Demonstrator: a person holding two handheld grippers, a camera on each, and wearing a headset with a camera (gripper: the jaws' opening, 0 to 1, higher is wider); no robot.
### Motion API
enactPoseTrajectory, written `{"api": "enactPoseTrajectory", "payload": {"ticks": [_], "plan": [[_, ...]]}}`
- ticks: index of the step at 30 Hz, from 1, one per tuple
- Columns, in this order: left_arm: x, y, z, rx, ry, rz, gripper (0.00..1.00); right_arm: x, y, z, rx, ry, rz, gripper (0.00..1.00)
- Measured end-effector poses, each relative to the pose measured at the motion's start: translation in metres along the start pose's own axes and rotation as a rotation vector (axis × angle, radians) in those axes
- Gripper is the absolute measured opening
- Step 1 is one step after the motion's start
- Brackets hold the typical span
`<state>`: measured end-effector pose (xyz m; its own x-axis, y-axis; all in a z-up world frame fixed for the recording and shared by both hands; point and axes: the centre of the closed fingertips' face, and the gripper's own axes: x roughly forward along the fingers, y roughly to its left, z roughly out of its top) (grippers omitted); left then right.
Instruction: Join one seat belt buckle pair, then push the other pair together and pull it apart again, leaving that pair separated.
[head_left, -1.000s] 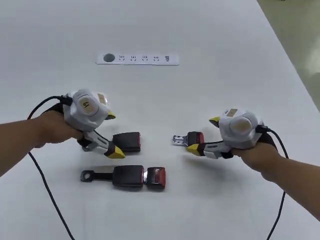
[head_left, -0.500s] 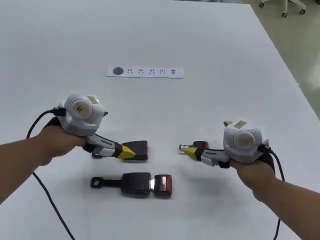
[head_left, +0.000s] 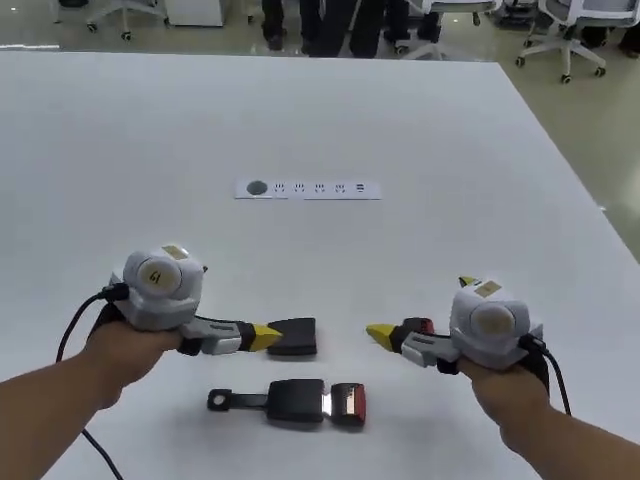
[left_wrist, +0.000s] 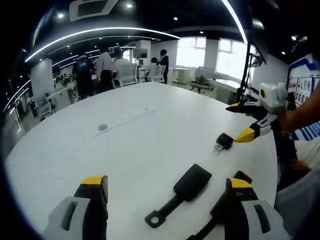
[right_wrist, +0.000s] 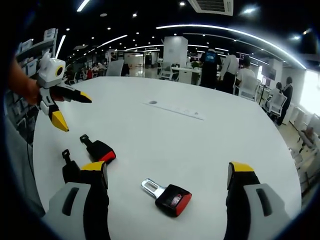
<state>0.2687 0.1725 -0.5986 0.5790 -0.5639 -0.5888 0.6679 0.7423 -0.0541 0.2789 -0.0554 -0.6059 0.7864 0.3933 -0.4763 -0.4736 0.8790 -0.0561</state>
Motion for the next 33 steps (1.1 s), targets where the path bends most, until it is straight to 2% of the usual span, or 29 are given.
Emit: {"api": "enactPoseTrajectory", "payload": {"ticks": [2, 4, 5, 9, 14, 16, 18, 22, 27, 30, 33], "plan": [[-0.005, 0.004, -0.001, -0.015, -0.012, 0.012, 1.00, -0.003, 0.002, 0.000, 0.003, -0.004, -0.003, 0.99], [-0.011, 0.008, -0.003, -0.063, -0.031, 0.029, 1.00, -0.006, 0.005, 0.001, 0.007, -0.005, -0.009, 0.99], [-0.015, 0.007, -0.002, -0.066, -0.042, 0.028, 1.00, -0.009, 0.006, 0.002, 0.002, -0.012, -0.014, 0.99], [-0.026, 0.007, -0.013, -0.105, -0.035, 0.043, 1.00, -0.015, 0.011, 0.001, 0.006, -0.014, -0.024, 0.99], [-0.043, 0.003, -0.024, -0.108, -0.031, 0.046, 1.00, -0.027, 0.025, -0.001, 0.012, -0.022, -0.024, 0.99], [-0.051, 0.002, -0.028, -0.113, -0.042, 0.048, 1.00, -0.031, 0.031, -0.003, 0.007, -0.025, -0.019, 0.99], [-0.060, 0.008, -0.032, -0.131, -0.050, 0.059, 1.00, -0.035, 0.035, -0.004, 0.010, -0.023, -0.017, 0.99], [-0.076, 0.011, -0.041, -0.137, -0.056, 0.075, 1.00, -0.042, 0.043, -0.006, 0.013, -0.031, -0.016, 0.99], [-0.096, 0.011, -0.044, -0.156, -0.080, 0.094, 1.00, -0.054, 0.050, -0.008, 0.020, -0.039, -0.020, 0.99], [-0.105, 0.010, -0.047, -0.165, -0.097, 0.100, 1.00, -0.059, 0.049, -0.006, 0.035, -0.052, -0.025, 0.99], [-0.113, 0.005, -0.044, -0.169, -0.121, 0.103, 1.00, -0.068, 0.052, -0.005, 0.036, -0.058, -0.025, 0.99]]}}
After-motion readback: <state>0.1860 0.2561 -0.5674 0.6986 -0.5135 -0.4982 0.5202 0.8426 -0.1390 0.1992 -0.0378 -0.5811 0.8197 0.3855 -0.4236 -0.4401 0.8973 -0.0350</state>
